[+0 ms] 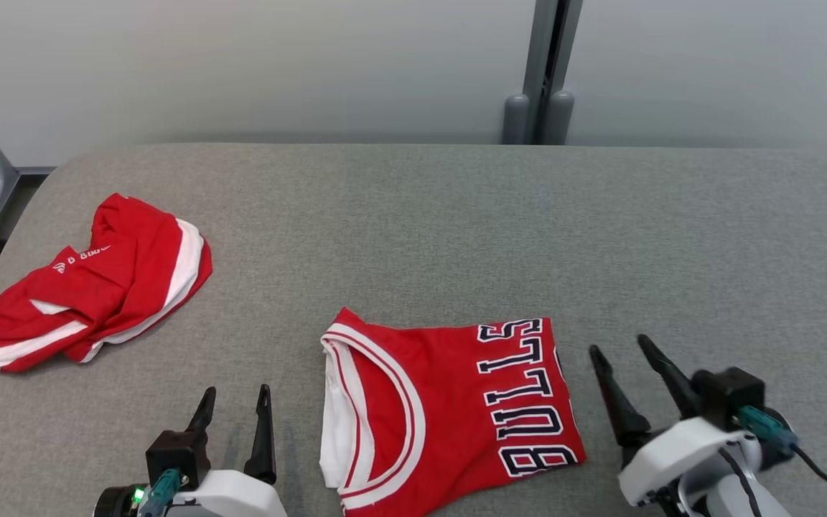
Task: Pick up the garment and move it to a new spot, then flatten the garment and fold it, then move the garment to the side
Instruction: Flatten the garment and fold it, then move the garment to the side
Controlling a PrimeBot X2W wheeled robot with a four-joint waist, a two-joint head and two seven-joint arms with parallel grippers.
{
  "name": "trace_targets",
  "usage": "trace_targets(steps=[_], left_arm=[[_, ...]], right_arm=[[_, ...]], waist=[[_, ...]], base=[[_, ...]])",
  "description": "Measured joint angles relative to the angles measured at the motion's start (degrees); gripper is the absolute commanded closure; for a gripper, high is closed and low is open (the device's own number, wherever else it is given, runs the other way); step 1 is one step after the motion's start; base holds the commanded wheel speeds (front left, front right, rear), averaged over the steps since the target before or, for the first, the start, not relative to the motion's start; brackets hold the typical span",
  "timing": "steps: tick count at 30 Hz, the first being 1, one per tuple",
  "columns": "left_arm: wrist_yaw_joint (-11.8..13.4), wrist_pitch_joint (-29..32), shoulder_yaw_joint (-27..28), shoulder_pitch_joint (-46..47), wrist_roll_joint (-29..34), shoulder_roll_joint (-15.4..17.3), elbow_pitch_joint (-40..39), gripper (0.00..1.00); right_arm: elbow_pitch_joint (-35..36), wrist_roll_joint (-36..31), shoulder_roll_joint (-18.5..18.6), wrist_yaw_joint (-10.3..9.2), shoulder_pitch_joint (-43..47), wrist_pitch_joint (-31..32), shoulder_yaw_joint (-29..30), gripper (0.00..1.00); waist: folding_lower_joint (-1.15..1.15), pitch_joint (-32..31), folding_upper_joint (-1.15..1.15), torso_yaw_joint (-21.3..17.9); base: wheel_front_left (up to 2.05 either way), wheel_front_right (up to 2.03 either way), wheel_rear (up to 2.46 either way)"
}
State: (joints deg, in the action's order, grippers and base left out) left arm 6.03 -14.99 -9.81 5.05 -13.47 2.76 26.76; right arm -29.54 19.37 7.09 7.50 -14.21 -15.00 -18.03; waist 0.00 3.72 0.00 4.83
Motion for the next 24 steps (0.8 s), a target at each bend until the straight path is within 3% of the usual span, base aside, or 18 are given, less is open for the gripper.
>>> trace_targets(steps=[6, 17, 24], left_arm=[[-0.43, 0.00, 1.20, -0.53, 0.93, 0.02, 0.33, 0.00], [-0.08, 0.00, 3.74, -4.47, 2.85, 0.00, -1.14, 0.00], [0.09, 0.00, 4.72, -7.19, 2.81, 0.02, -1.80, 0.00]], right_arm=[[1.99, -5.60, -2.68, 0.00, 5.65, 0.01, 9.72, 0.00], [3.46, -8.72, -4.17, 0.00, 10.28, 0.01, 14.93, 0.00], [3.68, -6.77, -4.30, 0.00, 11.23, 0.01, 14.21, 0.00]], waist=[[0.00, -1.14, 0.00, -1.34], [0.00, -3.98, 0.00, -3.37], [0.00, -5.40, 0.00, -4.16]], base=[[0.00, 0.00, 0.00], [0.00, 0.00, 0.00], [0.00, 0.00, 0.00]])
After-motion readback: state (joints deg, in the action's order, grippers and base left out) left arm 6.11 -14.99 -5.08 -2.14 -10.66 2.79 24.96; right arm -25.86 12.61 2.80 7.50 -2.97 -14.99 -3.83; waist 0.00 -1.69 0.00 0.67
